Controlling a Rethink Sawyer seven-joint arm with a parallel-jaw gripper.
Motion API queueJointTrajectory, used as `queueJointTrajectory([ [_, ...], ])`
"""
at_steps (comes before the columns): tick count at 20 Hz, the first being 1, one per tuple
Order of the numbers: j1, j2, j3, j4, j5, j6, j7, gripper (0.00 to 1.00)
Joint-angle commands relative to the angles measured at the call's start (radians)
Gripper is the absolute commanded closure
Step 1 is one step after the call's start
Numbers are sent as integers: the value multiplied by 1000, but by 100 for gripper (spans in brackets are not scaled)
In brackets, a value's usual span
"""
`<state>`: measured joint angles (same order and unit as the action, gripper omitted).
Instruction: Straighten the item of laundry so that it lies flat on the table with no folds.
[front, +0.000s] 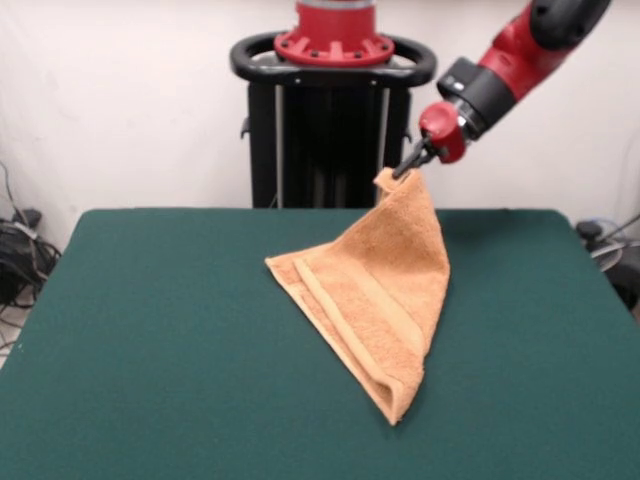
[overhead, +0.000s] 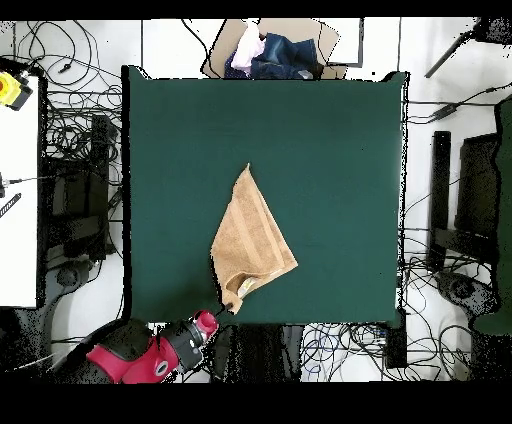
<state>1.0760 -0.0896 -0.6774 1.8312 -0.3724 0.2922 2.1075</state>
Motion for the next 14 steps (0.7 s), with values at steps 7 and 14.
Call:
queueJointTrajectory([
  [7, 24, 66, 113, -86, 172, 157, 191, 100],
  [14, 29, 105, 113, -139, 161, 240, 152, 100],
])
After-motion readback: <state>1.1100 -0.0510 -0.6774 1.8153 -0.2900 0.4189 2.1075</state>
